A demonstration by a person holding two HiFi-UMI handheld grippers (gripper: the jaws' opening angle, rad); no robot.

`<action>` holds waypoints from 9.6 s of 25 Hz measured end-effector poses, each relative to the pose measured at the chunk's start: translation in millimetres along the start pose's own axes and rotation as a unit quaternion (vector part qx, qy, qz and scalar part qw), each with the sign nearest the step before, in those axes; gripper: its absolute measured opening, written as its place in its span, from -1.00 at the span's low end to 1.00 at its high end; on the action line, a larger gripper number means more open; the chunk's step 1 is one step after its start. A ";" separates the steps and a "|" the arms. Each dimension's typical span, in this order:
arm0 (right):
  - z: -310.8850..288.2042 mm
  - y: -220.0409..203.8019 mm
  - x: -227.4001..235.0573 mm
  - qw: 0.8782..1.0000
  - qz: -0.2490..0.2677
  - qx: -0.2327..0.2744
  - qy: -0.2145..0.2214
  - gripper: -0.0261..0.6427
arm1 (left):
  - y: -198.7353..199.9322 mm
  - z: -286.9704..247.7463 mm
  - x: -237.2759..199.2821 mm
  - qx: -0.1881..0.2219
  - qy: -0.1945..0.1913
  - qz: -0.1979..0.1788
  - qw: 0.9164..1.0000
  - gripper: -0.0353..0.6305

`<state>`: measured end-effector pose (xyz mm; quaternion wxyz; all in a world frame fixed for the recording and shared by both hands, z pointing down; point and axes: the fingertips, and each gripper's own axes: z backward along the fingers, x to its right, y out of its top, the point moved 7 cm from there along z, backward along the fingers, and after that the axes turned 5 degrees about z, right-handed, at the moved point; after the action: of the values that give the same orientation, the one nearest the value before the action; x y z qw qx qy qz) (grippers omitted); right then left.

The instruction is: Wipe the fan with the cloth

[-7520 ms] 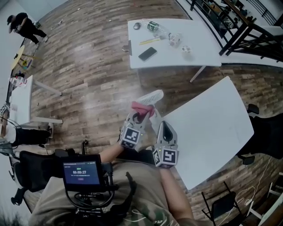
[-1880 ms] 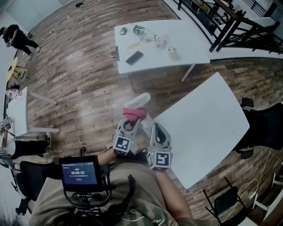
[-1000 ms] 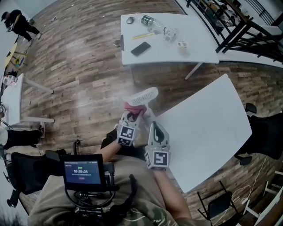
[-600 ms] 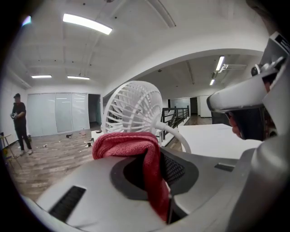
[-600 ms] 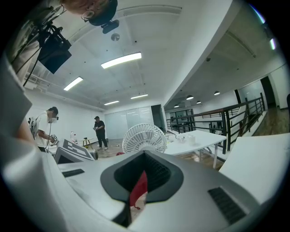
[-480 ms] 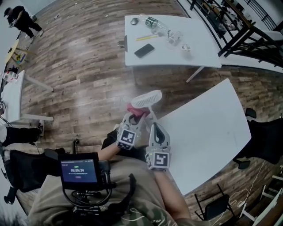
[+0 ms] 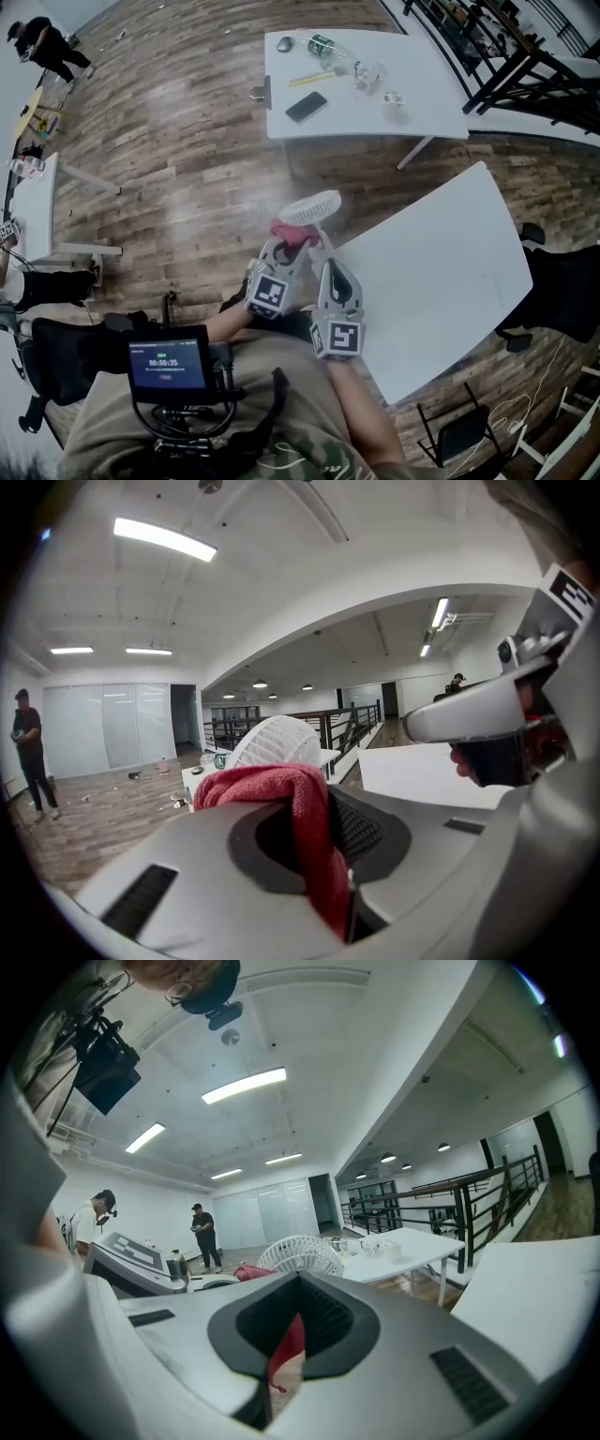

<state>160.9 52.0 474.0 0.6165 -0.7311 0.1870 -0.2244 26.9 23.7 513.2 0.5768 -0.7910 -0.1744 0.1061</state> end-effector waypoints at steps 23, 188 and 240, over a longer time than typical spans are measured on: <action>39.4 27.3 45.6 0.993 -0.052 0.021 -0.102 -0.91 | 67.3 -30.5 21.9 0.049 -0.048 -0.019 0.997 -0.68; -116.5 -89.2 46.7 0.950 0.124 -0.078 0.275 -0.73 | -18.4 40.4 -19.7 0.029 0.148 0.085 0.985 -0.83; -129.3 -86.6 42.6 0.939 0.134 -0.101 0.301 -0.73 | 21.0 26.6 -22.9 0.054 0.117 0.074 0.989 -0.82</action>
<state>123.6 -62.4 581.5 0.4788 -0.6558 0.4821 -0.3290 -0.7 32.1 484.2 0.6256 -0.7765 -0.0407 0.0641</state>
